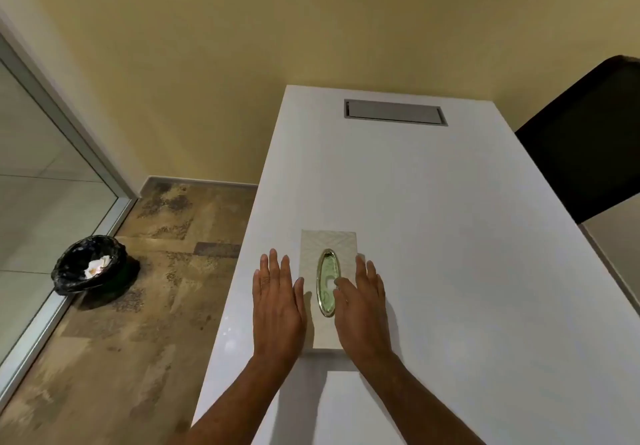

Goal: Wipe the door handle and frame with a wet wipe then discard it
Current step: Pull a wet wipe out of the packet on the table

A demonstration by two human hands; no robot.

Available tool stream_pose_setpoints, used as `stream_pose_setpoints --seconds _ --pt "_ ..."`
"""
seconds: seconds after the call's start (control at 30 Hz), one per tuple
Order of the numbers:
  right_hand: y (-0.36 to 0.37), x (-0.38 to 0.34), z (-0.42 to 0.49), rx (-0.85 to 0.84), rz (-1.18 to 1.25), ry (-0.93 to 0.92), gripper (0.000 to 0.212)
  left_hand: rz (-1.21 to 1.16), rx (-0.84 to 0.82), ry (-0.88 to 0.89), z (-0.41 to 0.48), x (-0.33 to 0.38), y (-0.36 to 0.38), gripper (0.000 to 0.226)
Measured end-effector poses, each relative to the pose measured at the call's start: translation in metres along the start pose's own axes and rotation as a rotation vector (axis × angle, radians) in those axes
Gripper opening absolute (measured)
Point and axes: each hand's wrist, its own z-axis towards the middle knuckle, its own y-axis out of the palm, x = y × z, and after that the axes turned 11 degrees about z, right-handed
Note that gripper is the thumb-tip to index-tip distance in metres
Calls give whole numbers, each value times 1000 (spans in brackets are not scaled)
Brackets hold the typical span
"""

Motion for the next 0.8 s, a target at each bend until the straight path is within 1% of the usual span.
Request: stream_pose_setpoints --seconds 0.17,0.2,0.27,0.33,0.47,0.53,0.63,0.73,0.8 --pt "7 -1 11 86 -13 -45 37 -10 -25 -20 8 0 21 69" --pt "9 0 12 96 -27 -49 32 -6 -23 -10 9 1 24 69" --pt "9 1 15 98 -81 -44 17 7 -32 14 14 -1 29 68" --pt "11 3 17 75 -120 -55 13 7 -37 23 15 -2 32 67" --pt "10 3 18 9 -151 -81 19 24 -28 58 14 -4 36 67" --pt "11 5 20 -50 -170 -60 27 15 -21 53 14 -4 36 67" --pt "13 4 26 -94 -197 -24 33 -7 -12 46 14 -3 38 62" --pt "15 2 30 -88 -200 -13 32 -12 -12 35 14 -4 40 60" --pt "16 1 30 -49 -191 -24 29 -13 -12 30 15 -4 41 63"
